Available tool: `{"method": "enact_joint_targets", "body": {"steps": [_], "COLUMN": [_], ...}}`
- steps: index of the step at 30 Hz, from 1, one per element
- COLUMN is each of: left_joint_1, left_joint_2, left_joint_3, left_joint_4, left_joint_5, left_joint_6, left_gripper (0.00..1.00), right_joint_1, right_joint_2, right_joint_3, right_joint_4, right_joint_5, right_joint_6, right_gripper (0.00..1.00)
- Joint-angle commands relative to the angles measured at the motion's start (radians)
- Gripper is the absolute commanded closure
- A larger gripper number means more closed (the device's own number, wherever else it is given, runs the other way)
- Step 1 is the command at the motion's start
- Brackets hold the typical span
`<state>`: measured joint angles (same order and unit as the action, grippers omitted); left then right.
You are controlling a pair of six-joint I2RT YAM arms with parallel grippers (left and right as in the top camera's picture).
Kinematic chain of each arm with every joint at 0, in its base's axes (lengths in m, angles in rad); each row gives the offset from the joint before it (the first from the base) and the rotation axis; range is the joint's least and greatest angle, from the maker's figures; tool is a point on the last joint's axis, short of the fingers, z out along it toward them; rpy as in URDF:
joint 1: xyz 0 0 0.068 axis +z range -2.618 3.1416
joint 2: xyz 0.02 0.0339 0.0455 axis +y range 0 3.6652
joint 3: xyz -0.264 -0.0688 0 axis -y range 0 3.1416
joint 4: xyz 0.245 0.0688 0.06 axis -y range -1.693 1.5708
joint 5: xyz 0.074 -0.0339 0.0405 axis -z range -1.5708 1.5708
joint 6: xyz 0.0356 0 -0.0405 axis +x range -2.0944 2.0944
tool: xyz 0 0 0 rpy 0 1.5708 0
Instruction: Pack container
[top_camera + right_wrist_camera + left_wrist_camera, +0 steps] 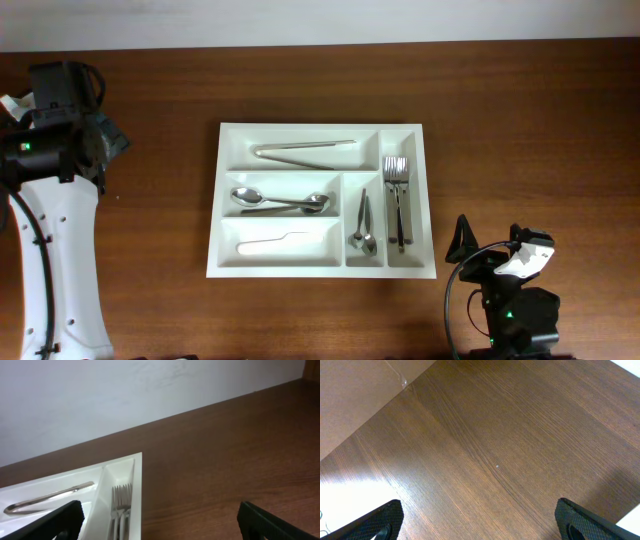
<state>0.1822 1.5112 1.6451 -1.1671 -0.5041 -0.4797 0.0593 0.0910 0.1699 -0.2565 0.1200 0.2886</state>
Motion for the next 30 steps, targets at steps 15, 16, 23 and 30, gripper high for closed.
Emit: {"method": "enact_joint_targets", "body": {"steps": [15, 16, 23, 30], "left_joint_1": [0.004, 0.004, 0.004, 0.004], "left_joint_2": [0.002, 0.002, 0.002, 0.002], "left_joint_3": [0.003, 0.003, 0.003, 0.003], "left_joint_4": [-0.002, -0.002, -0.002, -0.002], "left_joint_5": [0.004, 0.004, 0.004, 0.004], "left_joint_6": [0.002, 0.002, 0.002, 0.002], "left_gripper": [0.01, 0.01, 0.01, 0.01], "right_joint_1": [-0.008, -0.008, -0.007, -0.008], "right_joint_2": [-0.088, -0.088, -0.088, -0.087], "right_joint_3": [-0.066, -0.081, -0.101, -0.101], "right_joint_4": [0.006, 0.006, 0.036, 0.036], "right_joint_5": [0.013, 0.013, 0.013, 0.013], "right_joint_6": [0.008, 0.008, 0.008, 0.008], "right_gripper": [0.01, 0.01, 0.01, 0.01]}}
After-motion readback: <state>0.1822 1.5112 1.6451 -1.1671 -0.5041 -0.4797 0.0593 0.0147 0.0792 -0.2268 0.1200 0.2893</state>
